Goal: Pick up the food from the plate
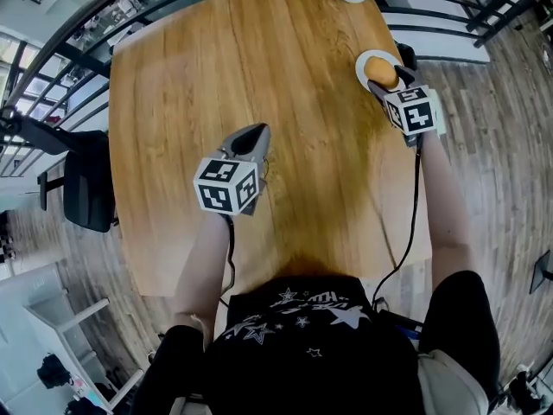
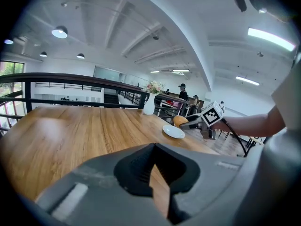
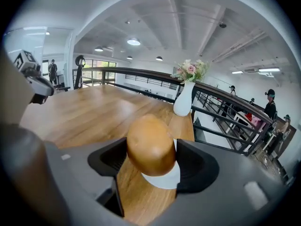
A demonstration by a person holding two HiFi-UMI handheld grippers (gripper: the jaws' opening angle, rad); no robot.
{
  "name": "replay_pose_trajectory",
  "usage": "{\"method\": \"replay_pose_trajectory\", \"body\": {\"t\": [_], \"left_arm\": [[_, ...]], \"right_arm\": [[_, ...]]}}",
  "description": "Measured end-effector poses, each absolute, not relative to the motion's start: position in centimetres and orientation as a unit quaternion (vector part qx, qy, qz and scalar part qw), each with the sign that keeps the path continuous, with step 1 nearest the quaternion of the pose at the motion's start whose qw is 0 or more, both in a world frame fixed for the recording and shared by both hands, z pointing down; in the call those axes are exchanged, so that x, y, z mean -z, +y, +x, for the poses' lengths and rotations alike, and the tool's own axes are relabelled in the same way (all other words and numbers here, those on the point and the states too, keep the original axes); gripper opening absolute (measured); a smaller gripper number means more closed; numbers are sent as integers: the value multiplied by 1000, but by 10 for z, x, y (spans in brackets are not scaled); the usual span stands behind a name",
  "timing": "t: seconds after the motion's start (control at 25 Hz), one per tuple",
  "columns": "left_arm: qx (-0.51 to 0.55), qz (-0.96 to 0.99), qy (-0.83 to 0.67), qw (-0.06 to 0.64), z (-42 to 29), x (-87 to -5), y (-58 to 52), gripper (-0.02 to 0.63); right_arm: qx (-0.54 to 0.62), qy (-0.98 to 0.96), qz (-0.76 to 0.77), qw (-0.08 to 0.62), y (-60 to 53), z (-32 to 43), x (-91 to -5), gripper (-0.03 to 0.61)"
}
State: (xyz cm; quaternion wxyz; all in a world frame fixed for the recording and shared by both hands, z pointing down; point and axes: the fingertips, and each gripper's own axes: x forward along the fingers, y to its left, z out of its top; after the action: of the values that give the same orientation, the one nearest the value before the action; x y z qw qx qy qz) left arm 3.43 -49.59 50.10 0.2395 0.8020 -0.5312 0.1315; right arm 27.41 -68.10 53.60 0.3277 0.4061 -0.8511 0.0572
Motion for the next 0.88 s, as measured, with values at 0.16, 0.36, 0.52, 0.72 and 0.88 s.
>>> {"method": "replay_pose_trajectory", "body": {"t": [0.16, 0.36, 0.52, 0.72, 0.88], "left_arm": [[-117, 807, -528, 236, 18, -490, -475, 2], [-108, 814, -522, 232, -4, -477, -441, 2], [-105, 821, -515, 224, -25, -464, -418, 2], [-95, 825, -512, 220, -52, -454, -392, 2], [-91, 830, -504, 222, -68, -453, -374, 2]], "right_arm": [[-52, -853, 416, 310, -650, 258, -513, 333], [-58, -854, 422, 299, -600, 237, -494, 333], [-71, -852, 434, 285, -567, 220, -481, 333], [-92, -851, 450, 255, -527, 197, -464, 333], [-94, -853, 455, 238, -495, 174, -452, 333]]}}
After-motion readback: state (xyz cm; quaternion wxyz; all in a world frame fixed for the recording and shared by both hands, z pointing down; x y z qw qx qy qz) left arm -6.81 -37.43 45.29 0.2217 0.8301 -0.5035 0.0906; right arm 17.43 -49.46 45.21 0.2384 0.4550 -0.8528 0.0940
